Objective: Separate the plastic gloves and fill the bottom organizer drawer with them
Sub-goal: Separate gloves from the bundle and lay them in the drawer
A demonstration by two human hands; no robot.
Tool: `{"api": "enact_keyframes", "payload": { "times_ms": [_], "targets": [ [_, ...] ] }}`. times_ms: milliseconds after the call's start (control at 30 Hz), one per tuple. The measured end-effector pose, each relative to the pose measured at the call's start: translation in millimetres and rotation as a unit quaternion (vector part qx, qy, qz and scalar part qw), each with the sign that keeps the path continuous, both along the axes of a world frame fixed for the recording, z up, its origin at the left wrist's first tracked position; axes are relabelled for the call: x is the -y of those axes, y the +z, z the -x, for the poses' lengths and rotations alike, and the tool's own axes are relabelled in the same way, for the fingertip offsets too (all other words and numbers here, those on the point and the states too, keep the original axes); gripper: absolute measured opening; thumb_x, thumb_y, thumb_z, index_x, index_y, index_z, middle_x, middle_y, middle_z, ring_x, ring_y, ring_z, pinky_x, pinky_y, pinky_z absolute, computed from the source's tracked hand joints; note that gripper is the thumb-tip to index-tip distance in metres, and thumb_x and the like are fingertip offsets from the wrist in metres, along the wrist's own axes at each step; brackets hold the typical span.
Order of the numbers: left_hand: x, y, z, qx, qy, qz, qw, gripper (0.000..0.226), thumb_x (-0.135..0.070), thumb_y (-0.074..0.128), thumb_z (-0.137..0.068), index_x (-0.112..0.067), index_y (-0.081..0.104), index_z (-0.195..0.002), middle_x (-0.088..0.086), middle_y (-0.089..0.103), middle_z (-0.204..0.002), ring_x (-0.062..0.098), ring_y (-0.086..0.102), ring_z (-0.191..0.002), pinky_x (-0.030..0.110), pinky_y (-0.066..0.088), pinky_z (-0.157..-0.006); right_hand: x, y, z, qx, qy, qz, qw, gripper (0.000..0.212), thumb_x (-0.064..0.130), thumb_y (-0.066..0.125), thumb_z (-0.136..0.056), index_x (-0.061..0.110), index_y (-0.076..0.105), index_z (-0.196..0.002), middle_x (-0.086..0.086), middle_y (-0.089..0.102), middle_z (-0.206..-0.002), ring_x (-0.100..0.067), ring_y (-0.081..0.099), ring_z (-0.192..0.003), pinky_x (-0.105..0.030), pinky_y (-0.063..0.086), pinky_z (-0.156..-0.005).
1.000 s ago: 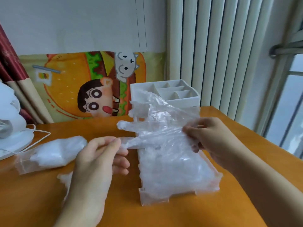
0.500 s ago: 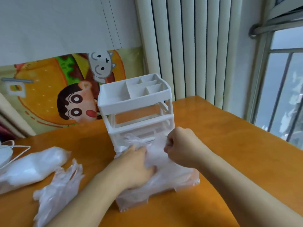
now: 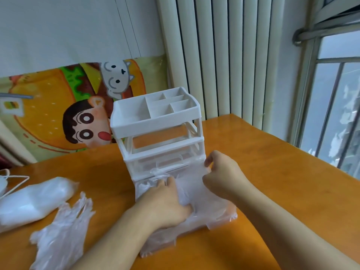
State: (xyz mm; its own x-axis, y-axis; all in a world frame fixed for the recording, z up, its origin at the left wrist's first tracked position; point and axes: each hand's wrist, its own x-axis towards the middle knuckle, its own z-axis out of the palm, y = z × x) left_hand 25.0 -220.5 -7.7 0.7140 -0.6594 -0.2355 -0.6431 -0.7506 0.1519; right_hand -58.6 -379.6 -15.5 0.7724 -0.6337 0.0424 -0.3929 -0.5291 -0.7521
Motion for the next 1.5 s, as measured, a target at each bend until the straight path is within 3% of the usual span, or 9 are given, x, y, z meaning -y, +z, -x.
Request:
{"api": "enact_keyframes", "payload": {
  "times_ms": [67,200,400,467,667,933,1100,1367,1500],
  "targets": [
    [1,-3,1,0.001,0.005,0.002,1.000,0.091,-0.067,0.055,-0.083,-0.028,0.018,-0.157,0.001,0.026,-0.164,0.027,0.056,-0.124,0.039,0.054,-0.092,3,9,8,0.060,-0.033,-0.080,0.994,0.034,0.002,0.060,-0.085,0.019,0.060,-0.113,-0.001,0.061,-0.095,-0.016,0.059,-0.074,-0.024,0.043,-0.053],
    [2,-1,2,0.001,0.001,-0.016,1.000,0.095,-0.067,0.045,-0.073,-0.011,0.033,-0.149,0.015,0.041,-0.152,0.033,0.061,-0.115,0.045,0.056,-0.083,-26,30,16,0.127,0.056,0.099,0.985,0.031,0.003,0.056,-0.084,0.023,0.064,-0.104,0.010,0.061,-0.102,-0.006,0.058,-0.089,-0.015,0.043,-0.066],
    [-2,-4,0,0.011,-0.020,-0.028,0.999,0.070,-0.042,0.051,-0.080,-0.027,0.028,-0.144,0.003,0.035,-0.146,0.028,0.053,-0.127,0.043,0.049,-0.098,-60,23,2,-0.183,0.180,0.153,0.954,0.025,0.019,0.055,-0.100,0.016,0.043,-0.078,-0.006,0.045,-0.102,-0.025,0.045,-0.095,-0.031,0.040,-0.081],
    [-3,-5,0,0.006,-0.016,-0.009,1.000,0.068,-0.044,0.052,-0.081,-0.028,0.027,-0.142,0.001,0.032,-0.149,0.027,0.049,-0.132,0.043,0.046,-0.101,-55,28,4,-0.247,0.189,0.146,0.939,0.015,0.023,0.063,-0.098,0.013,0.052,-0.097,-0.011,0.044,-0.120,-0.027,0.047,-0.105,-0.034,0.044,-0.083],
    [-3,-13,-8,-0.003,-0.006,0.055,0.998,0.090,-0.057,0.064,-0.077,-0.024,0.020,-0.149,-0.007,0.030,-0.152,0.019,0.042,-0.140,0.026,0.035,-0.113,-40,40,-8,-0.361,0.231,0.192,0.883,0.072,0.035,0.066,-0.099,0.010,0.031,-0.157,-0.017,0.036,-0.155,-0.036,0.052,-0.132,-0.043,0.050,-0.094],
    [-8,-5,-9,-0.063,0.031,0.075,0.995,0.080,-0.048,0.073,-0.079,-0.013,0.029,-0.136,0.005,0.057,-0.122,0.020,0.059,-0.095,0.022,0.047,-0.073,-51,45,-21,-0.419,0.266,0.237,0.835,0.103,0.029,0.068,-0.095,0.043,-0.005,-0.165,-0.020,0.004,-0.171,-0.050,0.038,-0.145,-0.055,0.049,-0.108],
    [-5,7,-1,-0.044,0.051,0.067,0.995,0.061,-0.032,0.060,-0.097,-0.001,0.032,-0.142,0.013,0.063,-0.129,0.022,0.052,-0.088,0.024,0.042,-0.075,-62,49,-25,-0.445,0.282,0.266,0.807,0.102,0.024,0.060,-0.101,0.044,-0.019,-0.163,-0.014,-0.018,-0.174,-0.045,0.030,-0.154,-0.050,0.043,-0.113],
    [-23,23,8,0.077,-0.009,0.070,0.995,0.041,-0.038,0.065,-0.086,-0.024,0.043,-0.118,0.001,0.027,-0.124,0.024,0.031,-0.128,0.038,0.038,-0.107,-68,47,-33,-0.484,0.290,0.276,0.779,0.099,0.028,0.060,-0.102,0.044,-0.016,-0.164,-0.022,-0.022,-0.172,-0.050,0.018,-0.157,-0.054,0.038,-0.118],
    [-8,5,-4,-0.075,0.011,-0.014,0.997,0.087,-0.046,0.063,-0.090,-0.026,0.017,-0.161,0.013,0.005,-0.161,0.034,0.007,-0.156,0.049,0.027,-0.121,-69,46,-31,-0.476,0.299,0.296,0.772,0.104,0.027,0.059,-0.103,0.045,-0.025,-0.160,-0.020,-0.021,-0.172,-0.047,0.016,-0.158,-0.050,0.035,-0.119]
  ]
}}
